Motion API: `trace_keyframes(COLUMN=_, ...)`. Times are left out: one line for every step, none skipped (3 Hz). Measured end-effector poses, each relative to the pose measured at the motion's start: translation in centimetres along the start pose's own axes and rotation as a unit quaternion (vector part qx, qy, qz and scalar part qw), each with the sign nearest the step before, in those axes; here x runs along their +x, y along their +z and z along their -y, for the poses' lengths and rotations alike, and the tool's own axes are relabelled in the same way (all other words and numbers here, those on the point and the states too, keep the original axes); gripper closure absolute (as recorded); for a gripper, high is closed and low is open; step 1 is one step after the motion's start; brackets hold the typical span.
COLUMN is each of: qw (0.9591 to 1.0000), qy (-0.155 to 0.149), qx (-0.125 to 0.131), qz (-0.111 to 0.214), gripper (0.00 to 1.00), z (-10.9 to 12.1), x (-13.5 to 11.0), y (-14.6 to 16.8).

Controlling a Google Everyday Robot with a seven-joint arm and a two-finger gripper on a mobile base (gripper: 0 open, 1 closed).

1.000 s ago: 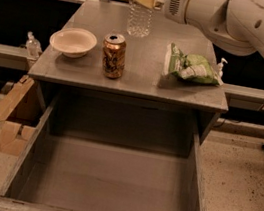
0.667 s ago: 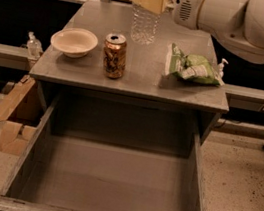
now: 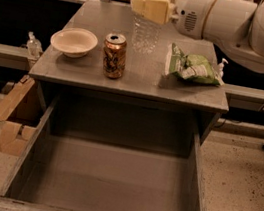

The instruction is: Place water bottle into top drawer

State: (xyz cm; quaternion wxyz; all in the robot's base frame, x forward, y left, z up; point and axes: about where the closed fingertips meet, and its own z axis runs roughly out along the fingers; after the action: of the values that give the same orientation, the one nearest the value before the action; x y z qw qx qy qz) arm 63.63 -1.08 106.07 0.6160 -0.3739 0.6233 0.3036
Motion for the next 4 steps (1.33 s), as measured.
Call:
trace_keyframes(qw=1.0, qy=0.007, qx=-0.002, qz=-0.001, gripper=1.0, z=-0.9, x=1.5, y=-0.1)
trace_keyframes(qw=0.9995, qy=0.028, qx=0.0, qz=0.013, gripper=1.0, z=-3.3, x=4.9, y=-0.9)
trace_keyframes(qw=0.9989, qy=0.02, qx=-0.042, qz=0.008, gripper=1.0, z=-9.3, x=10.9, y=-1.9)
trace_keyframes(qw=0.995, qy=0.006, qx=-0.099, qz=0.011, gripper=1.0, z=-14.7, x=16.2, y=-1.5)
